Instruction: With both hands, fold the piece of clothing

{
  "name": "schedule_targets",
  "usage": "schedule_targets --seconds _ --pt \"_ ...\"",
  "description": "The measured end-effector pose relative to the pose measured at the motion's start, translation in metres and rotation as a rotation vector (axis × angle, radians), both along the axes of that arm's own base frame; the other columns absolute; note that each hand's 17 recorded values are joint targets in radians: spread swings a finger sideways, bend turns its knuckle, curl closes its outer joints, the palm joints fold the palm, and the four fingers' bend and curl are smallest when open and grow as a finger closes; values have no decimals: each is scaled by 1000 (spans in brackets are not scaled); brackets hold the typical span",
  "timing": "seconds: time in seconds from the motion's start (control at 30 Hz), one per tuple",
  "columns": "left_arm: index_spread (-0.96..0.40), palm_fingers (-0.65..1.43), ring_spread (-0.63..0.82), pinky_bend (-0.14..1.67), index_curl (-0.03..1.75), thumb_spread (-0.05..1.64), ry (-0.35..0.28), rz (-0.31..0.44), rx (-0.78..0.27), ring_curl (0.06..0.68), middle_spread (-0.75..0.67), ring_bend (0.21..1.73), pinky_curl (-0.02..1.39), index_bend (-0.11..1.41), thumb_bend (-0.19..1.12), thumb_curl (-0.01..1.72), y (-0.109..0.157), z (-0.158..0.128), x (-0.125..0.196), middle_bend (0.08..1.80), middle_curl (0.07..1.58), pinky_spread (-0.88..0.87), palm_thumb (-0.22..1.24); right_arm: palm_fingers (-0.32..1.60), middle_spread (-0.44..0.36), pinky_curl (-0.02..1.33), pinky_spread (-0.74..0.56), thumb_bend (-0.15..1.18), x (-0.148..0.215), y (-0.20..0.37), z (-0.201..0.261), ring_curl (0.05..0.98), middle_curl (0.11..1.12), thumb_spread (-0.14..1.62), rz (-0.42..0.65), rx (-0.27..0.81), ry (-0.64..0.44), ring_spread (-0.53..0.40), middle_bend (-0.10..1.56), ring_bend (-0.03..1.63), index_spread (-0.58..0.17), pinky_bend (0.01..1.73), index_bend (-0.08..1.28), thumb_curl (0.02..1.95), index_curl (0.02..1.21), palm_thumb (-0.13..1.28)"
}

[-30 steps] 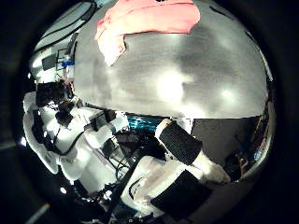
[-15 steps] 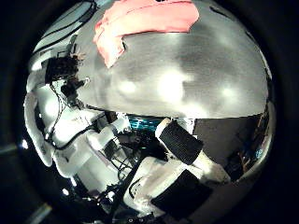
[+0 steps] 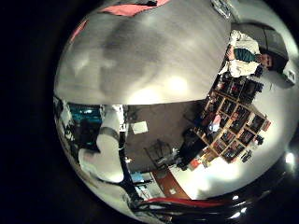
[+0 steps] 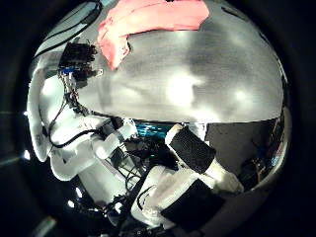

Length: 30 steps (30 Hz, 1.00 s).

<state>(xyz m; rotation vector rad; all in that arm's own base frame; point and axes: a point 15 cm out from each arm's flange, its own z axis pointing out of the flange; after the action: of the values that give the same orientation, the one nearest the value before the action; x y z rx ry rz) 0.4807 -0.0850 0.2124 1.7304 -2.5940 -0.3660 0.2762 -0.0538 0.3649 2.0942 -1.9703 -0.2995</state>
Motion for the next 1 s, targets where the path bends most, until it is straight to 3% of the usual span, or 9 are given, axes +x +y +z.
schedule_targets --seconds 0.23,0.63,0.87,1.0 --pt "30 -14 432 416 296 928 31 10 10 219 273 653 363 154 -30 316 -4 -26 2 184 309 396 204 198 -43 268 289 -14 -3 3 6 254 362 1301 9 -2 -18 17 240 521 -373 470 155 328 264 547" --pt "57 108 416 347 310 901 60 21 27 209 237 637 333 172 -25 332 -11 -41 -4 245 335 371 255 203 -55 266 289 -13 -6 3 10 253 363 1300 15 -1 -25 17 238 521 -376 466 157 331 268 545" --pt "-46 415 122 168 374 903 84 33 45 204 -37 634 277 247 -23 339 -7 -42 -13 520 439 236 321 204 -55 265 289 -13 -6 3 10 253 363 1300 17 0 -27 17 237 519 -376 465 156 332 268 544" --pt "-143 693 -148 185 429 920 93 40 50 237 -198 778 249 311 -14 345 -4 -40 -19 729 531 82 379 206 -56 264 289 -13 -6 3 11 253 364 1300 19 0 -28 17 240 517 -376 463 157 333 269 544"
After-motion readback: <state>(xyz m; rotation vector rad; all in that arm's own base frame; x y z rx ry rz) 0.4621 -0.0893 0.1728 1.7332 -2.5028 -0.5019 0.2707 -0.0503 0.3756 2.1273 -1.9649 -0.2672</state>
